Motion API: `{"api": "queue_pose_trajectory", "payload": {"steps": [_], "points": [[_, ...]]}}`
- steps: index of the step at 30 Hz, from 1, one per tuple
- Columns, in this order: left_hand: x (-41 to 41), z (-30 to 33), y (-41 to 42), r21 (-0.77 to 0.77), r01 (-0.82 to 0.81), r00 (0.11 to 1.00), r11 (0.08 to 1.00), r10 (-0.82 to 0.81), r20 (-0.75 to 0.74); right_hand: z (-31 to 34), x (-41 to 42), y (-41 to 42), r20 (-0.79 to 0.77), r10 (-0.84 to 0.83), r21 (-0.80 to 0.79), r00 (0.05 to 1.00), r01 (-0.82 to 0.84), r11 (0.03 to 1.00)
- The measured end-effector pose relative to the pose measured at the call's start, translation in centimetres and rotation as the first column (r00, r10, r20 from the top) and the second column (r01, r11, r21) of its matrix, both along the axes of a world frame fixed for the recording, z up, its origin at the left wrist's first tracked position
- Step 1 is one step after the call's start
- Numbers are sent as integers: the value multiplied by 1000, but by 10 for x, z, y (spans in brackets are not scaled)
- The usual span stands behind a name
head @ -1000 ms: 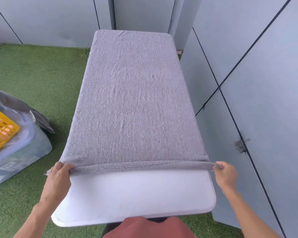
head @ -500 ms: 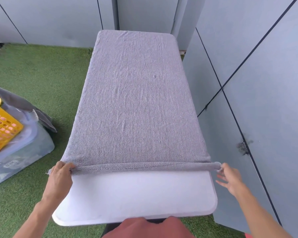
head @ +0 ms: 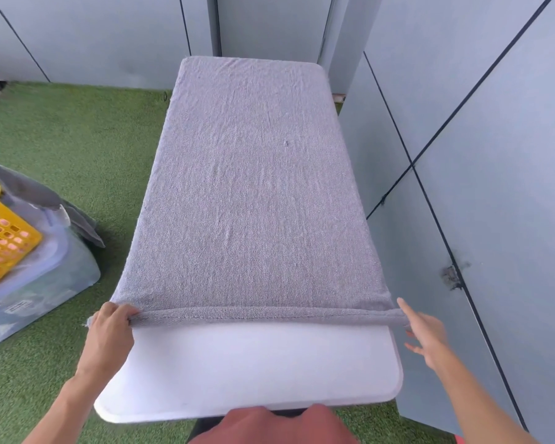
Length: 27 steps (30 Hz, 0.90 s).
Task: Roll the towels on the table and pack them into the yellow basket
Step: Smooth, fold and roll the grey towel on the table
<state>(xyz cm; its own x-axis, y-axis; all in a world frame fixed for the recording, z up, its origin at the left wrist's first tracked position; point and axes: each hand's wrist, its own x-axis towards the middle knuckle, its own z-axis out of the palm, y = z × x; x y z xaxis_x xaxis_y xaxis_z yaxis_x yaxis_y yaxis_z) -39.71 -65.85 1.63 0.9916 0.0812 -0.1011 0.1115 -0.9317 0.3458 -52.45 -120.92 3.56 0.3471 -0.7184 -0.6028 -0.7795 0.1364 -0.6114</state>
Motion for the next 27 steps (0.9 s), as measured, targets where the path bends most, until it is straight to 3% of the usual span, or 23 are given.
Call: {"api": "queue_pose_trajectory", "payload": {"steps": [3, 5, 8, 11, 16, 19, 23, 27], "points": [[1, -2, 1, 10, 11, 1000, 1000, -11, 2, -1, 0, -4, -113, 262, -260, 958, -283, 923], [1, -3, 2, 16, 17, 1000, 1000, -17, -1, -3, 2, -9, -187, 346, -371, 919, -392, 842], [1, -4, 3, 18, 11, 1000, 1000, -10, -9, -1, 8, -17, -340, 407, -429, 848, -525, 735], [1, -5, 3, 19, 8, 1000, 1000, -8, -14, 0, 11, -21, -430, 399, -411, 810, -570, 712], [2, -6, 2, 15, -1, 1000, 1000, 1, -4, -7, 8, -19, -315, 258, -318, 913, -358, 878], [1, -9, 3, 33, -8, 1000, 999, 9, -17, -13, 3, -17, -128, 32, -69, 991, -41, 997], [2, -11, 3, 38, -13, 1000, 999, 14, -16, -17, 2, -16, 30, -210, 181, 977, 202, 963], [2, -14, 5, 43, 1, 1000, 999, -2, 6, -27, 6, -10, 131, -200, 43, 971, 196, 980]]}}
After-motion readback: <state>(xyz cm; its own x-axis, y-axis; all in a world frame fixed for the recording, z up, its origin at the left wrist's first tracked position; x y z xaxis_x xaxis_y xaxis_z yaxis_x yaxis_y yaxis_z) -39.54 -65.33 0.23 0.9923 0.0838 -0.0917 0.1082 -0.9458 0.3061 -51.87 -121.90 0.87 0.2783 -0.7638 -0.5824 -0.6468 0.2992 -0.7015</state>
